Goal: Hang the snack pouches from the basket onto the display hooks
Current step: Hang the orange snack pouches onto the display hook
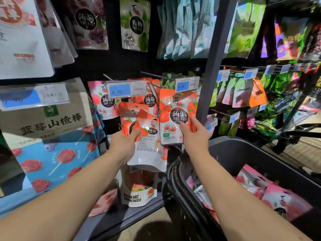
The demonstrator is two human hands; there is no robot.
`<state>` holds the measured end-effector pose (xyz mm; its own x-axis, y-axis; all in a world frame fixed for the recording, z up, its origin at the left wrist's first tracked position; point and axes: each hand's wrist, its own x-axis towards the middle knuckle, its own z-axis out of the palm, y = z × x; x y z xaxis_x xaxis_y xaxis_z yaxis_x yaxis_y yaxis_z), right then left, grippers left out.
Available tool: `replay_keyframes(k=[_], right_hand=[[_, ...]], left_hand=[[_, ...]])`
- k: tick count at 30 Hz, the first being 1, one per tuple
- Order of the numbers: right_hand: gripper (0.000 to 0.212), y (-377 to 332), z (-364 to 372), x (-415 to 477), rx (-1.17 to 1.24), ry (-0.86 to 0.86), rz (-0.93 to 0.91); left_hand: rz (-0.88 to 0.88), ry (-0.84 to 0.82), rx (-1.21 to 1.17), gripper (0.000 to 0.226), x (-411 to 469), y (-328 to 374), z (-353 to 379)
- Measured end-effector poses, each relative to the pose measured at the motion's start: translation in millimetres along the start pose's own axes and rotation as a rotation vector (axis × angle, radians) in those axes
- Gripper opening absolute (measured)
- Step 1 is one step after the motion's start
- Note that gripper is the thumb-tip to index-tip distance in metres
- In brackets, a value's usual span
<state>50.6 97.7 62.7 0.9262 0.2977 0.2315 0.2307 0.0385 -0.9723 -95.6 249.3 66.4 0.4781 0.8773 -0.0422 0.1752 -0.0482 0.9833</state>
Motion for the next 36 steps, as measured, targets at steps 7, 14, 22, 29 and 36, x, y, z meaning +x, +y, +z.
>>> replay_keyframes(k=[7,14,22,29,36], right_hand=[[0.059,7,1,2,-0.039,-0.023,0.010],[0.079,24,20,22,-0.215,-0.103,-0.092],[0.079,45,56,79,-0.423,-0.202,-0.116],[0.086,64,97,120,-0.396,-0.215,-0.115],[0.090,62,129,142,-0.423,-0.256,-0.076]], left_hand=[[0.035,-0.020,-0.025,0.030,4,-1,-4],[-0.010,0.053,-0.016,0.041,20,-6,-8],[-0.160,0.104,0.018,0.050,59,-32,-11],[-0.249,0.127,-0.020,0.058,71,-35,-15],[-0.238,0.096,-0.022,0.071,75,-28,-20]])
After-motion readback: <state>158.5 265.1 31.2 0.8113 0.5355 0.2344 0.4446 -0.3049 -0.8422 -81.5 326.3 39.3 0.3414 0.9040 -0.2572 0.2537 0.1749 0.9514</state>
